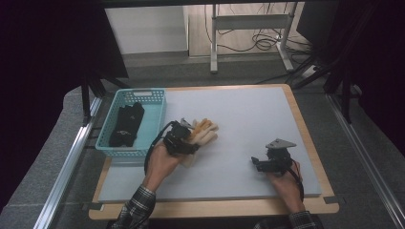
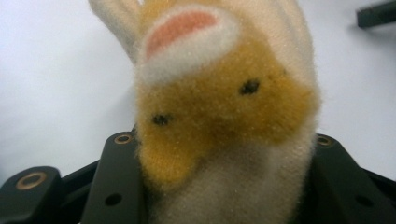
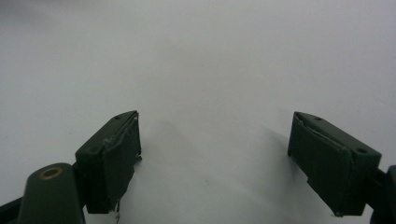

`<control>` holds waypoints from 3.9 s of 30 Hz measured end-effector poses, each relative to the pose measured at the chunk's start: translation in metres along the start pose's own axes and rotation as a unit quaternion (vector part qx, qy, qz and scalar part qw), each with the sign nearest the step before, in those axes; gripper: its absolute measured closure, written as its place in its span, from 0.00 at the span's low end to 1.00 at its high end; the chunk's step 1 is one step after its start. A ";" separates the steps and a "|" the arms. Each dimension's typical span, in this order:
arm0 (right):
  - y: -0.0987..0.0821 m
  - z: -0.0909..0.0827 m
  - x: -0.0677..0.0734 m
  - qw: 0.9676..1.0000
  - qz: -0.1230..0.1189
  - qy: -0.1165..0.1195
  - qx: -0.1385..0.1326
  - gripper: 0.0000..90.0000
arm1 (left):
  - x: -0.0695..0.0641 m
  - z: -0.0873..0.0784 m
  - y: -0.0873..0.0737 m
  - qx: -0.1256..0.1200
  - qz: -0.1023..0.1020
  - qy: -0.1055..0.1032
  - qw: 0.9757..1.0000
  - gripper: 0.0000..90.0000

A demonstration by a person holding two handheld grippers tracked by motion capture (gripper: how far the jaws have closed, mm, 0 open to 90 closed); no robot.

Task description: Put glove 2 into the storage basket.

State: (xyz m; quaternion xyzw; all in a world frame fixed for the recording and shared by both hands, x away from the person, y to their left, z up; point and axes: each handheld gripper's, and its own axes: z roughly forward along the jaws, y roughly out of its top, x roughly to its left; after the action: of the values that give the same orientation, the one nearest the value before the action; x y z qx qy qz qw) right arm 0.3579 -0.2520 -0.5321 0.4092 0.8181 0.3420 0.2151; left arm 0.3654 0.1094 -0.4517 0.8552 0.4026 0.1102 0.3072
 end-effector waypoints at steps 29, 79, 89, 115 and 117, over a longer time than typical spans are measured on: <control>0.000 0.000 0.000 1.000 0.000 0.000 0.000 0.19 | 0.137 -0.070 -0.032 -0.005 -0.155 0.129 0.980 0.56; 0.000 0.000 0.001 1.000 -0.004 -0.003 -0.002 0.19 | 0.194 -0.030 -0.041 0.077 -0.205 0.149 0.964 0.81; 0.000 0.000 0.001 1.000 -0.004 -0.003 -0.002 0.19 | 0.188 -0.001 -0.043 0.102 -0.198 0.102 0.970 0.98; 0.000 0.000 0.001 1.000 -0.004 -0.003 -0.002 0.19 | 0.193 -0.038 -0.048 0.020 -0.197 0.132 0.971 0.45; 0.000 0.000 0.001 1.000 -0.004 -0.003 -0.002 0.19 | 0.194 -0.041 -0.049 0.009 -0.201 0.127 0.971 0.40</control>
State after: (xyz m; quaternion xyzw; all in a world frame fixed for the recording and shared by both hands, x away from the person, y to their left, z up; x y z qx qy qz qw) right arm 0.3569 -0.2513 -0.5321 0.4066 0.8184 0.3414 0.2200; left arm 0.4429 0.2980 -0.4609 0.7390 0.6026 0.1498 0.2615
